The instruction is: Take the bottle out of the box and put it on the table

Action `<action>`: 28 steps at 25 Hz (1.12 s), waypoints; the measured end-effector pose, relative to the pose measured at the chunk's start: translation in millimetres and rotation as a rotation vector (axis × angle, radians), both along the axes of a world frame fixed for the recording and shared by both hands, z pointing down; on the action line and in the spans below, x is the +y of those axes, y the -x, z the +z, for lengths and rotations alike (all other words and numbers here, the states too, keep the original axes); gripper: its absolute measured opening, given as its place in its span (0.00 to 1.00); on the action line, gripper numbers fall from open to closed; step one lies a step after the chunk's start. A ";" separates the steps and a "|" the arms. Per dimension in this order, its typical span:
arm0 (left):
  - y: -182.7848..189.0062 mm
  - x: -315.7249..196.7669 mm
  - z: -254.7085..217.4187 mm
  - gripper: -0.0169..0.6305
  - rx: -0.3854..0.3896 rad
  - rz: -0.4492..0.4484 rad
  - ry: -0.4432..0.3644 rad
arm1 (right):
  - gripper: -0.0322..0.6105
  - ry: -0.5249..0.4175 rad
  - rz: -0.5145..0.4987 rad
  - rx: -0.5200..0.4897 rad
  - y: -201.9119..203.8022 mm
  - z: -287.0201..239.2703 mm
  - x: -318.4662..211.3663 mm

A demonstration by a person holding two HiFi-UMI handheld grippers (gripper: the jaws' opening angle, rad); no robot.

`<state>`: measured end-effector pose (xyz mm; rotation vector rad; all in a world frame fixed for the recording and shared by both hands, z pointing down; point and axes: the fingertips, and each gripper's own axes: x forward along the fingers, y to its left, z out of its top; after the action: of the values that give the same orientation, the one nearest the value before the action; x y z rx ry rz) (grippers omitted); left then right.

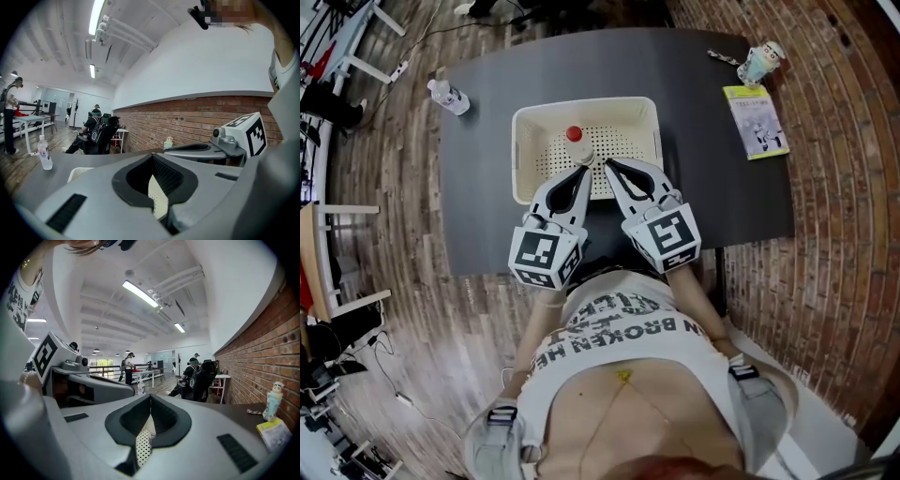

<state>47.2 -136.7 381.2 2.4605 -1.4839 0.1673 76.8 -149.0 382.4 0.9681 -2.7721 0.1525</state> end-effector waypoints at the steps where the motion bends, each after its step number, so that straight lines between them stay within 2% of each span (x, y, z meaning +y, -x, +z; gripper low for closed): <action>1: 2.6 -1.0 -0.8 0.04 -0.001 0.004 0.000 | 0.06 0.002 0.006 -0.002 2.2 -0.1 -0.9; 12: 14.8 -18.9 7.2 0.04 0.004 0.057 0.016 | 0.06 0.023 0.062 0.006 15.2 8.5 -16.3; 28: 37.2 -47.5 36.0 0.04 -0.029 0.027 0.082 | 0.06 0.054 0.084 0.032 18.8 23.1 -35.3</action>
<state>9.9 -184.2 417.2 2.4241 -1.4272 0.2650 57.9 -184.3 405.5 1.0646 -2.6850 0.2214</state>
